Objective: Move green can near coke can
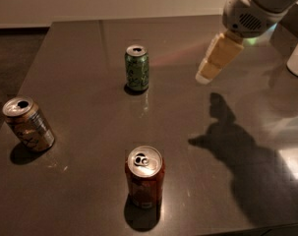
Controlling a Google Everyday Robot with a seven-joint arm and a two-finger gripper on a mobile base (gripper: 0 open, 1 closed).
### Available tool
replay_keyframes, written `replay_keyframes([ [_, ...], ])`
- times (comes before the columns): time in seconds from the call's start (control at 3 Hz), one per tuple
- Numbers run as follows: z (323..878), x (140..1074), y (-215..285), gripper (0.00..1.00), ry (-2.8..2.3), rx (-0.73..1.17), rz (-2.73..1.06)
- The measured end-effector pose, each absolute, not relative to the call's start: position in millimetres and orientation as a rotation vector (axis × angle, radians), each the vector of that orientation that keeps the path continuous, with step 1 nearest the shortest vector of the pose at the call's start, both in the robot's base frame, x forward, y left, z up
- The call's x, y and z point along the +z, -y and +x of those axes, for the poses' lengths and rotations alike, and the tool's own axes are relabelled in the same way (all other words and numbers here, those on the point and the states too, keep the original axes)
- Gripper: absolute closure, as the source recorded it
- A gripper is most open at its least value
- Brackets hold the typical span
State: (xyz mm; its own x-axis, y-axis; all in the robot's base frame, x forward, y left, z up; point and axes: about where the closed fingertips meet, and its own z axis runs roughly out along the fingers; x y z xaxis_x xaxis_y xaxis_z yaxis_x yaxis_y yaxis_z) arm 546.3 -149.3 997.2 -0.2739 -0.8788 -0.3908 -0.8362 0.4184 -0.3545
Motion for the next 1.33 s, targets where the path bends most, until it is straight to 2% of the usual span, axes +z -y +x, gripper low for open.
replay_keyframes([
  [0.67, 614, 961, 93, 0.0, -2.187, 0.065, -1.258],
  [1.33, 626, 936, 40, 0.0, -2.147, 0.243, -1.267],
])
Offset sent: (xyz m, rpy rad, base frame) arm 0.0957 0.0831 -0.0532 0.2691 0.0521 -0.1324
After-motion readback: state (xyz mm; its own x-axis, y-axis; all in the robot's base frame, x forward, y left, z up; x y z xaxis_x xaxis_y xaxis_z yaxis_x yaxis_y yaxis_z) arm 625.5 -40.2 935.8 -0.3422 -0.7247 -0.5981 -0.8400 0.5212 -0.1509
